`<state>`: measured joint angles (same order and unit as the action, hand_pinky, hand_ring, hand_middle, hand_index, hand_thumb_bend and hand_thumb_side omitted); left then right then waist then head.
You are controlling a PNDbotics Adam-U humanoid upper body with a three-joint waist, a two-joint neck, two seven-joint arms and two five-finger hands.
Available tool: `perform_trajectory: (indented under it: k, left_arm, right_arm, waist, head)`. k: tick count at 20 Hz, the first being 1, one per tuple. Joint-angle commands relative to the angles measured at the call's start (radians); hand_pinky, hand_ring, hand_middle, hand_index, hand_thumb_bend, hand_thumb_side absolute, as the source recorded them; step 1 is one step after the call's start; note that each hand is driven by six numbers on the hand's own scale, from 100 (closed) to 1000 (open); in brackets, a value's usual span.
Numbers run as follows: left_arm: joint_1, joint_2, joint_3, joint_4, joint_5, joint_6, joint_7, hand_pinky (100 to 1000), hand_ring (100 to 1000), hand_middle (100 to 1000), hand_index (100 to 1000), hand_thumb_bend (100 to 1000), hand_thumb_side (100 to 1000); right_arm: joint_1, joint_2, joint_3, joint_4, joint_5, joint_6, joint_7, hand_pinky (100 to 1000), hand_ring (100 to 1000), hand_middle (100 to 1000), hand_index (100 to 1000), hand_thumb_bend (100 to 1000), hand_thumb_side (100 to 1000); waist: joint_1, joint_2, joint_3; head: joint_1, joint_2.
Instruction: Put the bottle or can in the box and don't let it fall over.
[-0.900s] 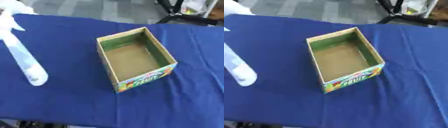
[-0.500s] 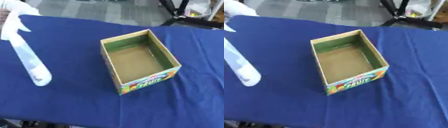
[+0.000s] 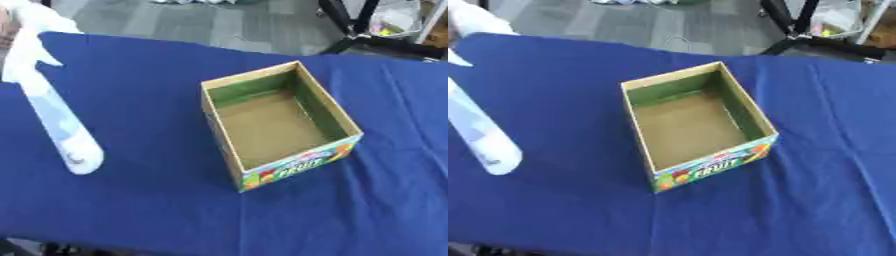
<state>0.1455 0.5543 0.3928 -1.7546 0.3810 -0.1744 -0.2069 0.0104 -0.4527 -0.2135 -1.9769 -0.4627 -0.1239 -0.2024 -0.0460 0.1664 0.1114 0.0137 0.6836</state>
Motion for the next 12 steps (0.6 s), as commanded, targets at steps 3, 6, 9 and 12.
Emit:
perform_trajectory:
  k: [3, 6, 9, 12]
  left_arm:
    - [-0.022, 0.039, -0.004, 0.031, -0.008, 0.008, -0.036, 1000, 1000, 1000, 894, 662, 199]
    - [-0.048, 0.053, -0.017, 0.063, -0.006, 0.017, -0.063, 1000, 1000, 1000, 892, 666, 204]
    - [-0.084, 0.070, -0.036, 0.100, 0.007, 0.027, -0.091, 1000, 1000, 1000, 892, 664, 215]
    - [-0.120, 0.085, -0.054, 0.134, 0.024, 0.037, -0.124, 1000, 1000, 1000, 892, 666, 226]
  right_arm:
    - [-0.004, -0.024, -0.001, -0.023, 0.010, 0.002, 0.008, 993, 1000, 1000, 1000, 100, 537]
    - [-0.005, -0.023, -0.001, -0.023, 0.010, 0.004, 0.011, 993, 1000, 1000, 1000, 100, 537]
    - [-0.004, -0.023, 0.000, -0.023, 0.009, 0.005, 0.013, 993, 1000, 1000, 1000, 100, 536]
    - [-0.004, -0.023, 0.001, -0.023, 0.008, 0.005, 0.015, 994, 1000, 1000, 1000, 100, 535]
  waist:
    - [0.004, -0.006, -0.003]
    - [0.004, -0.007, -0.005]
    - [0.003, -0.008, -0.007]
    - [0.002, -0.010, -0.008]
  head:
    - [0.002, -0.009]
    - [0.007, -0.009]
    - [0.012, -0.006]
    - [0.015, -0.006]
